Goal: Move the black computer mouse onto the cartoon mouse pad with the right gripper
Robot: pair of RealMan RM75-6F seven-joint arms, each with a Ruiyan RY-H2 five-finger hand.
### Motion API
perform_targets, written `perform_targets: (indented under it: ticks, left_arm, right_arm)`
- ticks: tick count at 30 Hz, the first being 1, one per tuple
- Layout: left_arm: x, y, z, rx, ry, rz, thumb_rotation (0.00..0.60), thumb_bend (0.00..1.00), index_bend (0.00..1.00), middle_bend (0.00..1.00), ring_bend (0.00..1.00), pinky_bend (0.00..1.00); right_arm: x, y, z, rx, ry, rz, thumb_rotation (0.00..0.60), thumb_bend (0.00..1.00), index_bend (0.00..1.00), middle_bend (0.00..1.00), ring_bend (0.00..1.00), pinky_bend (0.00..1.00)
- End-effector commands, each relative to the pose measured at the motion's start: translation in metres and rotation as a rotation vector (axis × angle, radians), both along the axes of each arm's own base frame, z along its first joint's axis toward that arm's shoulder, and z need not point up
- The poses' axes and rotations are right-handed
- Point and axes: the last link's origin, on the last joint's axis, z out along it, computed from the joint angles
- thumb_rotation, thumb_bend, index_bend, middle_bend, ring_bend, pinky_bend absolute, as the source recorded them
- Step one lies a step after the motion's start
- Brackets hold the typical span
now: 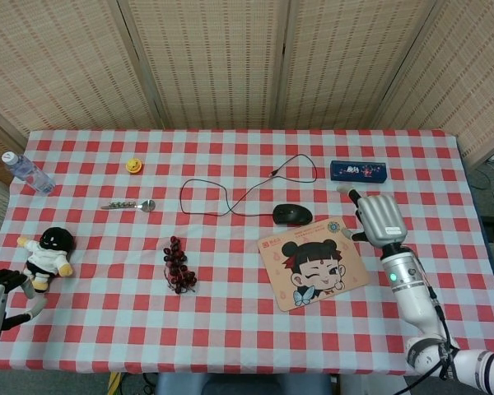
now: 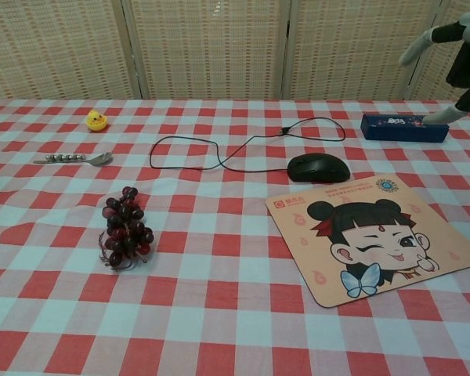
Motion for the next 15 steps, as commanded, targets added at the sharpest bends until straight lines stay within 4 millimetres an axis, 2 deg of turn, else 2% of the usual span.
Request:
perform_targets:
  ticks: [1,15]
  left_arm:
    - [0.0,0.001,0.0,-0.003,-0.001,0.0,0.6,0.19,0.83,0.6,0.45,0.54]
    - [-0.001,0.001,0.005,-0.007,-0.023,0.004,0.6,0.19,0.83,0.6,0.45,0.54]
  right_arm:
    - [0.014,-0.02,-0.024,0.025,0.017,-0.051,0.6,0.03,0.25,1.0,1.0,1.0]
    - [0.031,-0.055,-0.074,0.079,0.042,-0.166,0.6,0.05,0.26,1.0,1.0,1.0]
